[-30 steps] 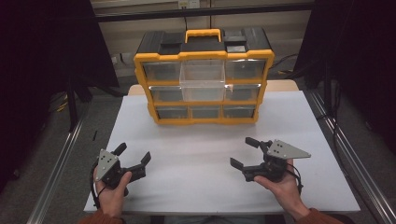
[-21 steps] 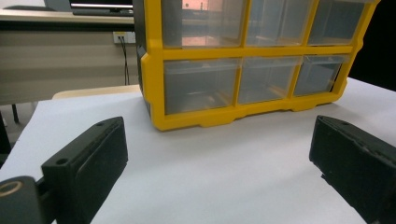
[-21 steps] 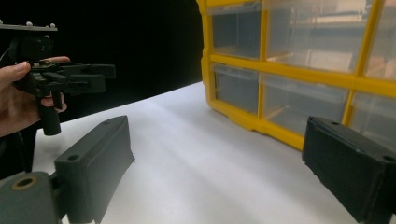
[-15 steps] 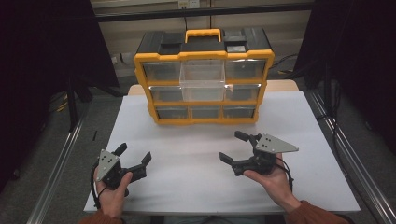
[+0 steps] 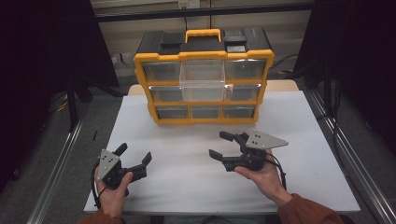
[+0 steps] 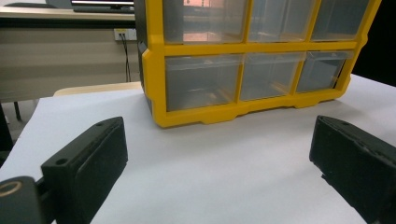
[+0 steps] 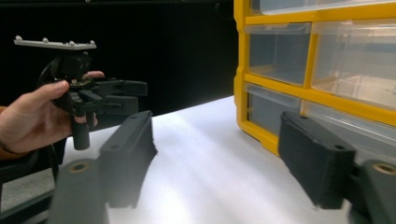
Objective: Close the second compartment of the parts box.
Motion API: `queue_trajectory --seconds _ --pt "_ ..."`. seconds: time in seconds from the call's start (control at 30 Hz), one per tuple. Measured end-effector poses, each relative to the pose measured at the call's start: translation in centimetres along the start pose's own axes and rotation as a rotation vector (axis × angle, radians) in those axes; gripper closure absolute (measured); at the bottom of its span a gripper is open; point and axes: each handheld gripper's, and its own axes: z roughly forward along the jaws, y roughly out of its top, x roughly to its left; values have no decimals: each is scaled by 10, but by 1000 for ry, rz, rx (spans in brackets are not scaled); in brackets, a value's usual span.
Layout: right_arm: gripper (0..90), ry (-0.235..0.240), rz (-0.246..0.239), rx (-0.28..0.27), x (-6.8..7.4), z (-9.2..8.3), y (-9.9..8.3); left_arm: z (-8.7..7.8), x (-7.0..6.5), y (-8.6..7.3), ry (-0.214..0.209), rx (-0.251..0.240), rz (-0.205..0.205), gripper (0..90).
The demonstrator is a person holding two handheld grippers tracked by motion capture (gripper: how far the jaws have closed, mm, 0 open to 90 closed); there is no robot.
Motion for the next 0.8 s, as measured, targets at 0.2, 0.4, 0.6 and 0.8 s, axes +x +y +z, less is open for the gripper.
queue_trajectory --seconds 0.2,0.4,0.6,0.8 --pt "395 -1 0 -18 -4 2 7 1 0 0 -24 6 -5 43" --pt "507 -11 -8 -53 -10 3 19 2 0 0 -15 -1 -15 43" --pt "593 10 -7 -74 -14 6 27 2 1 -1 -5 -1 -25 43" --pt "685 35 -22 -58 -8 12 30 1 3 1 -7 -24 -33 43"
